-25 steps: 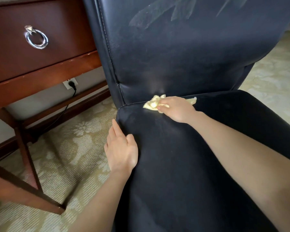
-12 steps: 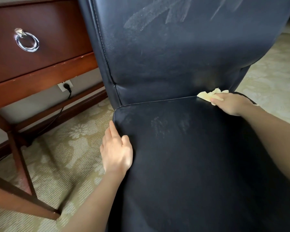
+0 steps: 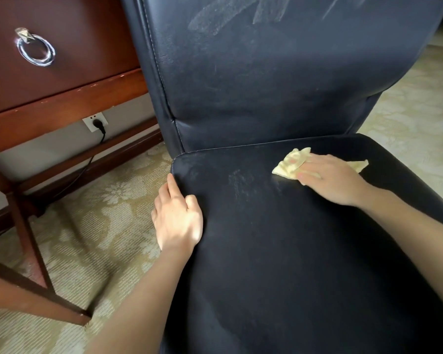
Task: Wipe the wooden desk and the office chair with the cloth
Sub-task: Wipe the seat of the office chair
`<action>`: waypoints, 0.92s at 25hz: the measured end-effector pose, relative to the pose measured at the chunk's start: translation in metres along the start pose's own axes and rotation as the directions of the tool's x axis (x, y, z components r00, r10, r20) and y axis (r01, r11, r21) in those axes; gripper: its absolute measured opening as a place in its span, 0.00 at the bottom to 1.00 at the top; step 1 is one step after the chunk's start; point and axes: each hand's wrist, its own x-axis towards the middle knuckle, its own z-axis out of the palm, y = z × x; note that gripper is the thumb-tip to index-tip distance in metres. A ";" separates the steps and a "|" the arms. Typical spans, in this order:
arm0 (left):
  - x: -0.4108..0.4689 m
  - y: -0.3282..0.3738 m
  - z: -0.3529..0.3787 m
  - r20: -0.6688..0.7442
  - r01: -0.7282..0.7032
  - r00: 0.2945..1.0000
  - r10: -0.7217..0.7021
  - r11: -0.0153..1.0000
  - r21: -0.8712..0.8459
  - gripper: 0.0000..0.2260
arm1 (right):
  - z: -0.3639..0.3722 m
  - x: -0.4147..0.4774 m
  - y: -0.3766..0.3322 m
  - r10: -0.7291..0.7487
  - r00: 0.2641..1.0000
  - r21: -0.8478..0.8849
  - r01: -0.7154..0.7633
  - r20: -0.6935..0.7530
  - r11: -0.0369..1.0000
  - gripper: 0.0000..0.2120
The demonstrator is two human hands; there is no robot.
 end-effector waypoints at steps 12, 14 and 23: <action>-0.003 -0.001 -0.001 -0.011 -0.021 1.000 0.021 0.999 -0.028 0.26 | 0.012 -0.022 -0.030 -0.373 0.922 0.120 0.361 0.100 0.925 0.13; -0.003 -0.001 -0.001 -0.011 -0.023 1.000 0.023 0.999 -0.039 0.26 | 0.016 -0.002 -0.031 -0.324 0.943 0.051 0.321 0.074 0.946 0.14; -0.002 -0.002 -0.001 -0.041 -0.008 0.999 0.004 0.994 -0.113 0.25 | 0.028 0.073 -0.064 -0.050 0.998 -0.038 0.048 -0.041 0.998 0.15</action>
